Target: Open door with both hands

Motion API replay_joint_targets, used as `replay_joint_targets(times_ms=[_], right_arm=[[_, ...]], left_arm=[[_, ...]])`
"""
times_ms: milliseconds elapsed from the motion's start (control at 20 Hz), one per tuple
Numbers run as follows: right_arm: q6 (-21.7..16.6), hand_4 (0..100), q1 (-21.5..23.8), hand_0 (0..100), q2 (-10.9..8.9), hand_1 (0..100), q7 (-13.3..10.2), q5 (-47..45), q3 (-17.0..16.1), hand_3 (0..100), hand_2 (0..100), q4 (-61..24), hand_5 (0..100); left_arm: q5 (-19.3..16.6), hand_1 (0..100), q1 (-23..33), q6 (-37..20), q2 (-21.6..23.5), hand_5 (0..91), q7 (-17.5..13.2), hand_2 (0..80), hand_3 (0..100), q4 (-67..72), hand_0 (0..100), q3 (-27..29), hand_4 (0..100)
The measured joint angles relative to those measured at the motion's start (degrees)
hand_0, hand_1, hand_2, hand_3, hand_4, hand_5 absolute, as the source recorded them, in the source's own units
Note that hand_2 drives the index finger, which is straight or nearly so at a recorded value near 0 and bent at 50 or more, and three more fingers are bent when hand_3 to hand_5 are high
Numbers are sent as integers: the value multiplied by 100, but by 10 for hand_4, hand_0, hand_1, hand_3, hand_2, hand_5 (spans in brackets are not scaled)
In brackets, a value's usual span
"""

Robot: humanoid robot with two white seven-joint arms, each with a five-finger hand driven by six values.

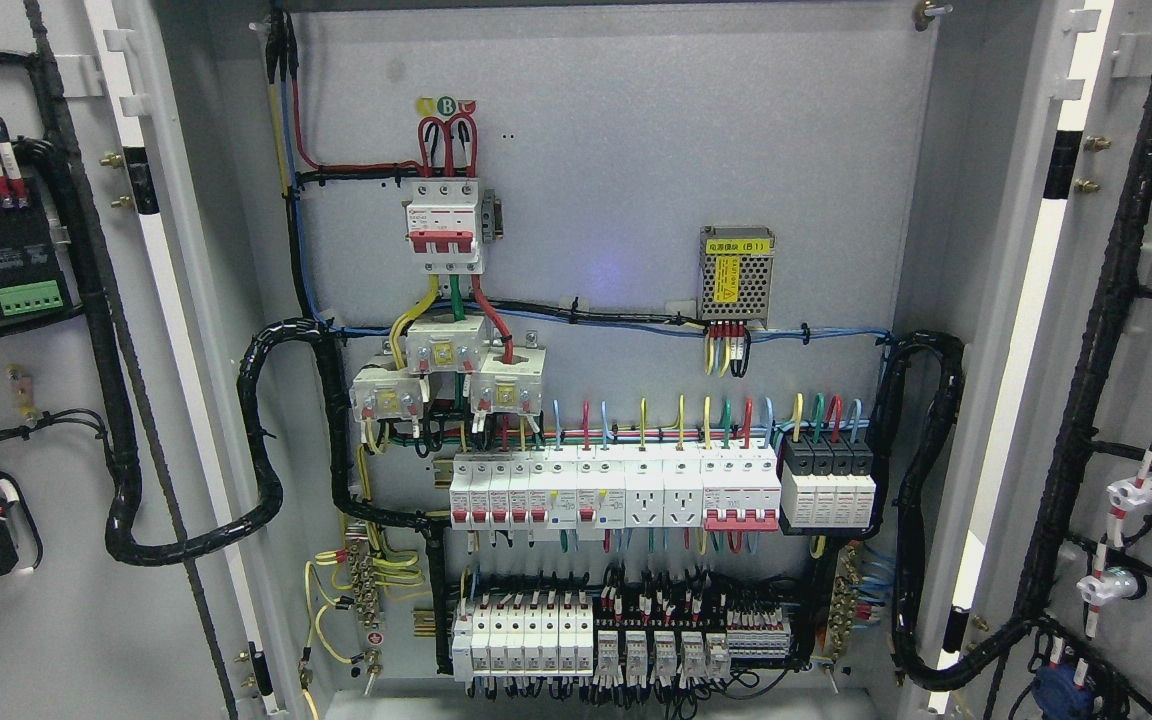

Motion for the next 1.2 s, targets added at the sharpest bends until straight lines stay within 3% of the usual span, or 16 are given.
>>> replay_joint_targets(times_ms=[551, 701, 952, 1202], right_arm=[[3, 0, -5, 0, -8, 0, -5, 0, 130, 0, 0, -211, 0], [6, 0, -11, 0, -17, 0, -5, 4, 158, 0, 0, -289, 0], [9, 0, -23, 0, -22, 0, -7, 32, 303, 0, 0, -410, 0], [11, 0, -27, 0, 8, 0, -25, 126, 667, 0, 0, -479, 0]], left_arm=[[-25, 0, 165, -37, -19, 0, -14, 0, 0, -578, 0, -780, 32], [-70, 0, 239, -267, -17, 0, -28, 0, 0, -717, 0, -1081, 32], [-481, 0, 480, -959, -25, 0, 8, 0, 0, -908, 0, -1620, 33], [-900, 0, 729, -1221, -102, 0, 36, 0, 0, -1023, 0, -2099, 33]])
